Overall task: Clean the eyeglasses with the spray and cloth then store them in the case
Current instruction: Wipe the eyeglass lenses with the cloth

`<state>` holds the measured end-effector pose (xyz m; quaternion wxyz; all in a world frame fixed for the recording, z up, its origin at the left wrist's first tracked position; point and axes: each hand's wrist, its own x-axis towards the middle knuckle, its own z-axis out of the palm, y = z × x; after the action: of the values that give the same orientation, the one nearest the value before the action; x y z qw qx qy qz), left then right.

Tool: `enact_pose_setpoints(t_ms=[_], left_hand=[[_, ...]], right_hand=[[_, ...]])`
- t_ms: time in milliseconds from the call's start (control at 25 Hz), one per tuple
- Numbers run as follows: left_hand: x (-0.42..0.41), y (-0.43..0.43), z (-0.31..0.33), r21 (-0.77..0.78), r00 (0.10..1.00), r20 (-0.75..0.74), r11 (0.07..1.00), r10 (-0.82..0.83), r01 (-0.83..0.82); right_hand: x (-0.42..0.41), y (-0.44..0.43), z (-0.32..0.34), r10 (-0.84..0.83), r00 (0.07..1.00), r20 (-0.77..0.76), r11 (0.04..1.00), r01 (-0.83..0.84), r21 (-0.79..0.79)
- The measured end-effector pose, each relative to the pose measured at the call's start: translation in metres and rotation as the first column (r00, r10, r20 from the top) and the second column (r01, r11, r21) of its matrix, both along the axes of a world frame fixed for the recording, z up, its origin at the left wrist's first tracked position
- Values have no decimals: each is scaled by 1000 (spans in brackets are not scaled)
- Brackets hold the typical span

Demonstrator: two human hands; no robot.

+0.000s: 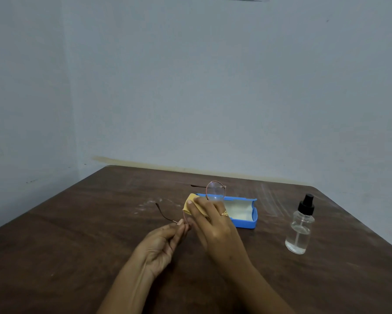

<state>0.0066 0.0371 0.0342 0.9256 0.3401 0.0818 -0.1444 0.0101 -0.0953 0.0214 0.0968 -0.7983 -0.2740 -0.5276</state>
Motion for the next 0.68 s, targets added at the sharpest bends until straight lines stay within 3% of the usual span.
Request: enact_pose_setpoints(t_ms=[160, 480, 680], left_hand=[[-1, 1, -1, 27, 999, 8, 999, -31, 31], [-2, 2, 0, 16, 1000, 8, 1000, -16, 16], [1, 4, -1, 20, 1000, 5, 1000, -7, 7]], right_hand=[[1, -2, -3, 28, 999, -31, 1000, -27, 10], [-13, -6, -3, 95, 995, -28, 987, -98, -128], [-15, -13, -2, 55, 998, -2, 988, -55, -147]])
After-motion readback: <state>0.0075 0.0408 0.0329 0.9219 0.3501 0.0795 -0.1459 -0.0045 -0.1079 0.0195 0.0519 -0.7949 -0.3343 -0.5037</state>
